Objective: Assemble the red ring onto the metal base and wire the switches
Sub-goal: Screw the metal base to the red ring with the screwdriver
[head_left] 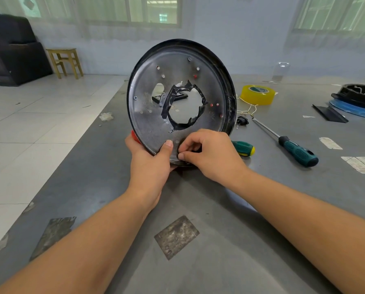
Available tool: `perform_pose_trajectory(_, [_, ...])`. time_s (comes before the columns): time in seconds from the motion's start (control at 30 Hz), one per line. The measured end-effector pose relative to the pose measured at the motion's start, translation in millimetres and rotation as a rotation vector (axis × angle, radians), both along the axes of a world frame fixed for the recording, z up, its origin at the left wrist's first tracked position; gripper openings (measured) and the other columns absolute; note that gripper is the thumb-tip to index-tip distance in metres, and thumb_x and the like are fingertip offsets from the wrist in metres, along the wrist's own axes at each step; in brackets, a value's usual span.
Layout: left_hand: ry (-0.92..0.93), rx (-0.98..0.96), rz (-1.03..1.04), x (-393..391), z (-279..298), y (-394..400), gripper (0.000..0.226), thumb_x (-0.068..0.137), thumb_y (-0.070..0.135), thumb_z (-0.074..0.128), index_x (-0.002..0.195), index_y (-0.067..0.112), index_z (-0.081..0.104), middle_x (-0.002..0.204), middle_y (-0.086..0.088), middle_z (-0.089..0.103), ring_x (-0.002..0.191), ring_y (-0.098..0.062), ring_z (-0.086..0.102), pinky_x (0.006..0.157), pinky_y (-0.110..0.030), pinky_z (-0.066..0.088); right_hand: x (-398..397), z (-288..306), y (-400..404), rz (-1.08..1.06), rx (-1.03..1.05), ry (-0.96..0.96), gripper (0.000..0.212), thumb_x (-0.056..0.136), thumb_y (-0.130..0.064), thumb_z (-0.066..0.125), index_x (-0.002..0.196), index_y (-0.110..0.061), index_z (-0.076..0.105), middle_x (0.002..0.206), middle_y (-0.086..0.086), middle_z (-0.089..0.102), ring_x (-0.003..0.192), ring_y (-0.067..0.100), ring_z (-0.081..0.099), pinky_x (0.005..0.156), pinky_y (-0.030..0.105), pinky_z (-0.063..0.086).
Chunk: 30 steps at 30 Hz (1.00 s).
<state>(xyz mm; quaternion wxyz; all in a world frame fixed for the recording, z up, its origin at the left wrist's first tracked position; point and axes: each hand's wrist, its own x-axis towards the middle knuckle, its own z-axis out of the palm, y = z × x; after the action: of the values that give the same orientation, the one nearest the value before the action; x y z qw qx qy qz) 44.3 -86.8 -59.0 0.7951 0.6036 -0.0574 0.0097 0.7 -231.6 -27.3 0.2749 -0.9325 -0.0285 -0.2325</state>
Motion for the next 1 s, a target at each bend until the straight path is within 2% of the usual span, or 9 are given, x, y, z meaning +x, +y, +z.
perform_pose_trajectory(0.23, [-0.035, 0.039, 0.005, 0.2, -1.2, -0.1, 0.060, 0.097, 0.012, 0.071, 0.142, 0.023, 0.034, 0.127, 0.000, 0.068, 0.118, -0.025, 0.070, 0.100, -0.057, 0.057, -2.3, 0.9, -0.8, -0.007, 0.073, 0.002, 0.015, 0.079, -0.022, 0.086, 0.089, -0.023, 0.074, 0.077, -0.014, 0.068, 0.078, 0.000, 0.062, 0.070, 0.011, 0.047])
perform_pose_trajectory(0.4, [-0.020, 0.034, 0.021, 0.4, -2.7, 1.1, 0.063, 0.097, 0.014, 0.072, 0.145, 0.027, 0.034, 0.124, 0.004, 0.069, 0.114, -0.021, 0.071, 0.095, -0.054, 0.060, -3.7, -2.3, 0.2, 0.013, 0.010, -0.058, 0.011, 0.081, -0.023, 0.083, 0.087, -0.024, 0.074, 0.083, -0.012, 0.066, 0.079, 0.001, 0.060, 0.072, 0.007, 0.041])
perform_pose_trajectory(0.6, [-0.018, 0.023, 0.046, 0.9, -1.9, 0.2, 0.062, 0.095, 0.013, 0.073, 0.144, 0.023, 0.035, 0.126, 0.001, 0.068, 0.116, -0.024, 0.071, 0.098, -0.055, 0.058, -1.7, -6.2, -0.1, 0.050, -0.034, -0.082, 0.007, 0.084, -0.024, 0.082, 0.089, -0.023, 0.076, 0.087, -0.009, 0.066, 0.082, 0.004, 0.059, 0.079, 0.017, 0.044])
perform_pose_trajectory(0.8, [-0.021, 0.025, 0.048, -2.3, 1.5, 0.0, 0.071, 0.082, 0.026, 0.074, 0.142, 0.024, 0.036, 0.124, 0.001, 0.069, 0.115, -0.023, 0.071, 0.099, -0.055, 0.058, -1.1, -7.7, -1.0, 0.049, 0.000, -0.066, 0.010, 0.084, -0.024, 0.082, 0.092, -0.023, 0.077, 0.090, -0.009, 0.068, 0.084, 0.003, 0.061, 0.079, 0.010, 0.043])
perform_pose_trajectory(1.0, [-0.023, 0.026, 0.060, -1.9, 2.2, -0.6, 0.074, 0.077, 0.030, 0.073, 0.141, 0.026, 0.036, 0.124, 0.002, 0.068, 0.115, -0.024, 0.071, 0.099, -0.055, 0.057, -3.9, -6.2, -1.1, 0.066, -0.013, -0.098, 0.017, 0.083, -0.008, 0.074, 0.095, -0.019, 0.079, 0.092, -0.006, 0.070, 0.086, 0.006, 0.062, 0.086, 0.021, 0.049])
